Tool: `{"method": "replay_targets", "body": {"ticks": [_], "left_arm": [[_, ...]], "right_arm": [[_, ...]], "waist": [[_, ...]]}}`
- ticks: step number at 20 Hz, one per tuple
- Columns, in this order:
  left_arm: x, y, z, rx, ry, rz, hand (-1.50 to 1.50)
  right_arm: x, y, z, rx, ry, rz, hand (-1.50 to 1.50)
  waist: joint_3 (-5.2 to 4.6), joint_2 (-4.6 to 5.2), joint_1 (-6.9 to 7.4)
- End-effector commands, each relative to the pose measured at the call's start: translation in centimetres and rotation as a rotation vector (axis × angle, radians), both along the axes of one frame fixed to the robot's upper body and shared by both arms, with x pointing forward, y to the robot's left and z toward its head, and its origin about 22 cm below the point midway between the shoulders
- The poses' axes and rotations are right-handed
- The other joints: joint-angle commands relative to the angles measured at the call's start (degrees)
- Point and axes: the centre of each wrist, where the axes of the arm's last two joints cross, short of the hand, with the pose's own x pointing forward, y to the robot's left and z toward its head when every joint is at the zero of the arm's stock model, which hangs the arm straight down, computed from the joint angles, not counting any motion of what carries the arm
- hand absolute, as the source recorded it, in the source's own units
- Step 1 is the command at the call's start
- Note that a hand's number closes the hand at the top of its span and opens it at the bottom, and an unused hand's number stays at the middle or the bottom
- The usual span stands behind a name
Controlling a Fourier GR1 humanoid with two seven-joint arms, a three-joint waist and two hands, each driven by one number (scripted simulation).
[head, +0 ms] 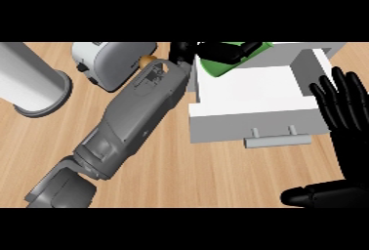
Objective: Pick up the cup, place it into the drawer and close the drawer
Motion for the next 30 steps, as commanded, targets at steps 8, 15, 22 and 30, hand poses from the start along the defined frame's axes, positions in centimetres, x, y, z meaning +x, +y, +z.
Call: {"method": "replay_targets", "body": {"ticks": [8,15,22,30], "left_arm": [[-0.2,-0.7,-2.0,0.172,0.017,0.007,1.5],[-0.5,-1.1,-2.1,0.226,0.002,0.047,-1.5],[-0.8,-2.1,-0.2,0.05,-0.02,-0.005,-1.5],[-0.8,-1.6,0.1,-0.145,-0.035,-0.098,-1.5]], "right_arm": [[1.2,1.4,0.9,-0.002,-0.022,0.04,-1.5],[1.1,0.9,-0.6,0.027,-0.022,0.065,-1.5],[0.5,1.5,0.4,0.066,-0.03,0.097,-1.5],[0.0,-1.2,1.7,0.078,-0.013,0.108,-1.5]], "waist": [[0.02,0.5,-1.59],[0.06,0.68,-2.34],[0.01,0.62,-2.81],[-0.04,-0.4,1.65]]}}
